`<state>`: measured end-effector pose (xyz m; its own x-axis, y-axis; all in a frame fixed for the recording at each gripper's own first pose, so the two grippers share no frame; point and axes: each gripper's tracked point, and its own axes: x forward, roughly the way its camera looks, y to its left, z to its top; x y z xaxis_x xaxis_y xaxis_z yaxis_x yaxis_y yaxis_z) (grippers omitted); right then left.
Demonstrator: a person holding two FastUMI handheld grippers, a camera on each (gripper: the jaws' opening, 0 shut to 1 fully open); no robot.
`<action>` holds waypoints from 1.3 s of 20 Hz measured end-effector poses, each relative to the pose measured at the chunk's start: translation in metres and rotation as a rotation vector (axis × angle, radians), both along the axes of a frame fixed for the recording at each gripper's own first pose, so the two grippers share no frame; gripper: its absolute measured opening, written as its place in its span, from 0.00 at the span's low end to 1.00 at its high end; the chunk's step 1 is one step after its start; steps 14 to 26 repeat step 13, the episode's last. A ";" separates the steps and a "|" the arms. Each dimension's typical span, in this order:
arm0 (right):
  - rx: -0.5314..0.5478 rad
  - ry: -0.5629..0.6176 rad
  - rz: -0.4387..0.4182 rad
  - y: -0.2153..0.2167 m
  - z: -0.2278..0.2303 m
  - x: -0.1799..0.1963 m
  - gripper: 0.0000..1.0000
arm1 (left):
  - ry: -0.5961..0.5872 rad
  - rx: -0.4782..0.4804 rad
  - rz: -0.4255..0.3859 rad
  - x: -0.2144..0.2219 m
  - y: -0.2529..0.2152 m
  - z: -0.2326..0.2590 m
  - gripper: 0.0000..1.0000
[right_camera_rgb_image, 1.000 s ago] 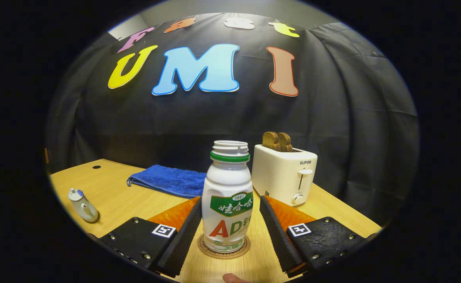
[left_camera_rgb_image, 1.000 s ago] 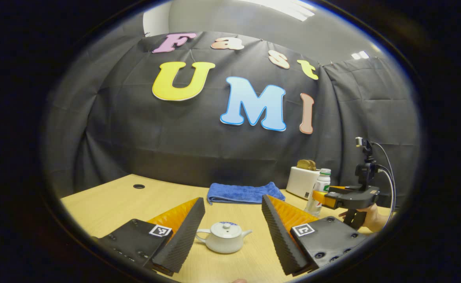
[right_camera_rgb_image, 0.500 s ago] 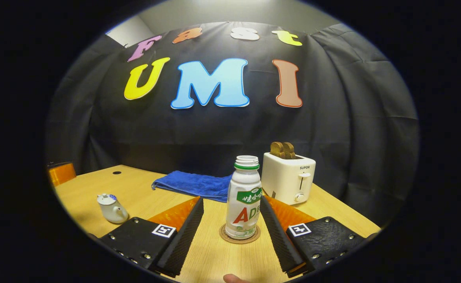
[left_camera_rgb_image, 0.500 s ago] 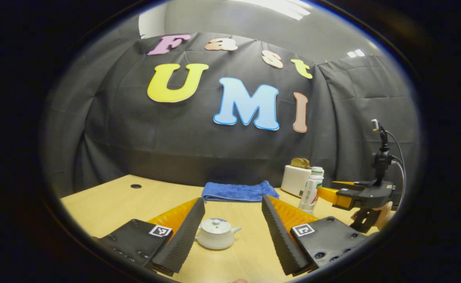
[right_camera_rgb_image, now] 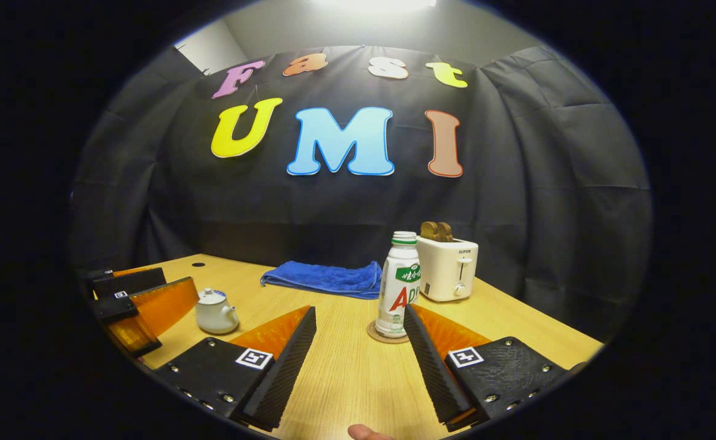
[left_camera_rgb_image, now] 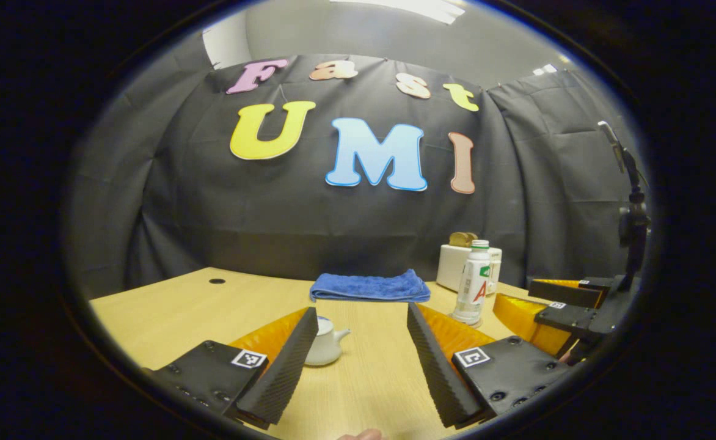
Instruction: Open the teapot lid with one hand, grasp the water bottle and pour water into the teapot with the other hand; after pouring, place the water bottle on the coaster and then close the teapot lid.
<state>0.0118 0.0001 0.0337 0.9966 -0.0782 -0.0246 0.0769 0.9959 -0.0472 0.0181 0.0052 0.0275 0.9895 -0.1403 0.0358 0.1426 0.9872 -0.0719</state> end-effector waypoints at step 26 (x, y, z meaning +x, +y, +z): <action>0.054 -0.019 -0.028 0.008 -0.030 -0.023 0.96 | 0.025 0.082 0.080 -0.018 -0.014 -0.030 1.00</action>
